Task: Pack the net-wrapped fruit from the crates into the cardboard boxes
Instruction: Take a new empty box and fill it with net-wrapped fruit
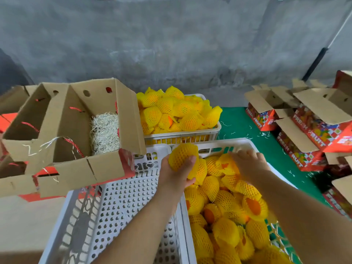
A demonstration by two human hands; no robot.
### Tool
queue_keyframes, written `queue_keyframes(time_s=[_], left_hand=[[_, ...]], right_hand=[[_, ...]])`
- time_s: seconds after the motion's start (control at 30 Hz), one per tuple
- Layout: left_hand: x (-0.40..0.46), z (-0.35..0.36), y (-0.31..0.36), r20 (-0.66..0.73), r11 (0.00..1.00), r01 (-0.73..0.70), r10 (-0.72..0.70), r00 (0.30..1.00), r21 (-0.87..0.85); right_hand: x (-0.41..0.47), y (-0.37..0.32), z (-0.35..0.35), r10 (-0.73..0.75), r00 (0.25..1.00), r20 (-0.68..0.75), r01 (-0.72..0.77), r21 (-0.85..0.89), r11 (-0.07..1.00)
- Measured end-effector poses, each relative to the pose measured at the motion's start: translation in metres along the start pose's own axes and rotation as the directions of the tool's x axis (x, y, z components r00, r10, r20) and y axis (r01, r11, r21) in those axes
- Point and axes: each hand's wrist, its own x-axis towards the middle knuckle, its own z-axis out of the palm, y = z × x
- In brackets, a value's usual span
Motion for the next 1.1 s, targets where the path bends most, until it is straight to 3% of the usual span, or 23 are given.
queue_keyframes(time_s=[0.03, 0.13, 0.2, 0.23, 0.27, 0.3, 0.37, 0.43, 0.47, 0.53, 0.67, 0.83, 0.9, 1.1], left_hand=[[-0.003, -0.001, 0.000, -0.002, 1.000, 0.004, -0.004, 1.000, 0.017], [-0.012, -0.004, 0.002, 0.001, 0.999, 0.012, -0.012, 1.000, 0.032], [-0.021, -0.007, 0.007, -0.007, 0.999, 0.041, -0.041, 0.999, 0.018], [-0.025, -0.008, 0.010, -0.007, 0.999, 0.050, -0.050, 0.999, 0.007], [-0.029, -0.010, 0.014, -0.008, 0.998, 0.055, -0.055, 0.998, -0.001], [-0.034, -0.011, 0.018, -0.007, 0.999, 0.051, -0.051, 0.999, 0.003], [-0.045, -0.015, 0.024, 0.001, 0.999, 0.007, -0.007, 1.000, 0.046], [-0.058, -0.022, 0.026, 0.019, 0.989, -0.092, 0.090, 0.996, 0.116], [-0.064, -0.029, 0.027, 0.020, 0.978, -0.152, 0.150, 0.988, 0.144], [-0.078, -0.046, 0.031, -0.020, 0.962, -0.232, 0.237, 0.971, 0.144], [-0.104, -0.089, 0.051, -0.156, 0.956, -0.287, 0.293, 0.943, 0.063], [-0.133, -0.166, 0.084, -0.182, 0.943, -0.316, 0.331, 0.926, 0.109], [-0.145, -0.202, 0.094, -0.162, 0.941, -0.323, 0.336, 0.928, 0.101], [-0.181, -0.352, 0.109, -0.107, 0.986, -0.164, 0.164, 0.981, 0.005]], right_hand=[[0.004, 0.001, 0.009, 0.040, 0.999, -0.001, -0.040, -0.036, 0.999], [0.010, -0.001, 0.009, 0.212, 0.977, -0.009, -0.209, 0.118, 0.971], [0.000, 0.002, -0.003, 0.220, 0.975, -0.007, -0.217, 0.152, 0.964], [-0.008, 0.002, -0.012, 0.228, 0.973, -0.028, -0.216, 0.220, 0.951], [-0.019, -0.001, -0.025, 0.262, 0.965, -0.031, -0.229, 0.397, 0.889], [-0.035, -0.009, -0.040, 0.294, 0.956, -0.005, -0.222, 0.643, 0.733], [-0.066, -0.040, -0.068, 0.233, 0.965, 0.121, -0.182, 0.948, 0.261], [-0.099, -0.083, -0.091, -0.010, 0.977, 0.212, -0.210, 0.959, -0.190], [-0.113, -0.106, -0.100, -0.113, 0.972, 0.204, -0.231, 0.910, -0.344], [-0.134, -0.146, -0.118, -0.220, 0.959, 0.177, -0.267, 0.822, -0.503], [-0.171, -0.202, -0.149, -0.352, 0.929, -0.117, -0.151, 0.748, -0.647], [-0.201, -0.251, -0.181, -0.388, 0.849, -0.359, 0.028, 0.764, -0.645], [-0.214, -0.277, -0.189, -0.392, 0.838, -0.379, 0.075, 0.792, -0.606], [-0.269, -0.403, -0.208, -0.372, 0.900, -0.228, 0.020, 0.873, -0.488]])
